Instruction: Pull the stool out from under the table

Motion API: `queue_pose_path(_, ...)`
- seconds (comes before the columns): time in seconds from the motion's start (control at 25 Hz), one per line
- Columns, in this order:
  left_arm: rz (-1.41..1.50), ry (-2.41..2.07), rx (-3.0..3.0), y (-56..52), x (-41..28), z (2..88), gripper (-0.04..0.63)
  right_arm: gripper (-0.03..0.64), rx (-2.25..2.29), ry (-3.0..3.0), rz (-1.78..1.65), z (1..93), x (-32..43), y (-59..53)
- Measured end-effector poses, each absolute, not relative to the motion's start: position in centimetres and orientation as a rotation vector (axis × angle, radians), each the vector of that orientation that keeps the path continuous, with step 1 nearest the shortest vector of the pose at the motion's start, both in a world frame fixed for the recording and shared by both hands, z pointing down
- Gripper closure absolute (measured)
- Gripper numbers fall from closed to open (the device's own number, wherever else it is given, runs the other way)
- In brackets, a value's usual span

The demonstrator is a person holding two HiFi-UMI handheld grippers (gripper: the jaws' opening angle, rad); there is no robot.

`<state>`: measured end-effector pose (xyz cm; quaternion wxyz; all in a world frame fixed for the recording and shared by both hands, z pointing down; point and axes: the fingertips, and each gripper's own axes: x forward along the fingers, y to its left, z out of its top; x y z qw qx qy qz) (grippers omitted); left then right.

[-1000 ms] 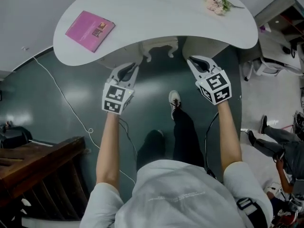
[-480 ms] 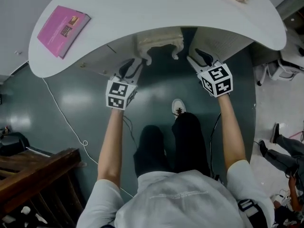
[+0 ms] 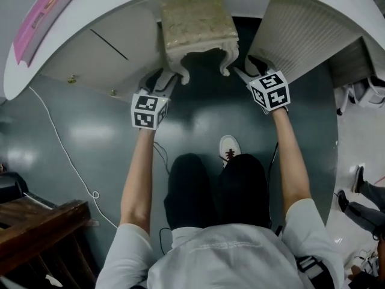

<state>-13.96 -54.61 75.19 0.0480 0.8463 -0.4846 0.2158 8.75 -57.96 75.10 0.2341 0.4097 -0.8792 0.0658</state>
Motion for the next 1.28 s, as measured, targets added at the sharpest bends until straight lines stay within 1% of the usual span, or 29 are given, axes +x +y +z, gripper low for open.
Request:
queue_pose_path(0.2,0.581,-1.432,2.567,-57.0,-13.6,78.3,0.35,0.363,1.126,-2.379,0.21,79.5,9.0,-60.5)
queue_pose_path(0.36,0.578,-1.466,2.526,-59.2,-13.0,80.0,0.335,0.345,1.135,-2.347,0.192,81.1,9.4,-63.3)
queue_pose_path(0.56,0.634,-1.581,2.43,-62.0,-13.5,82.0,0.319,0.344,1.087,-2.3,0.18,82.8,8.7,-66.4)
queue_pose_path(0.88,0.642,-1.626,2.364,-64.4,-14.6,83.6,0.316,0.345,1.069,-2.281,0.136,84.1,6.7,-68.6)
queue_pose_path(0.96,0.673,-1.611,2.388,-64.7,-14.4,83.6,0.325,0.362,1.071,-2.282,0.113,84.2,6.7,-68.6)
queue_pose_path(1.12,0.672,-1.6,2.395,-64.6,-14.4,83.6,0.344,0.373,1.069,-2.287,0.105,84.1,6.7,-68.4)
queue_pose_path(1.28,0.673,-1.621,2.37,-63.9,-14.4,83.8,0.347,0.379,1.087,-2.269,0.106,84.2,6.9,-67.7)
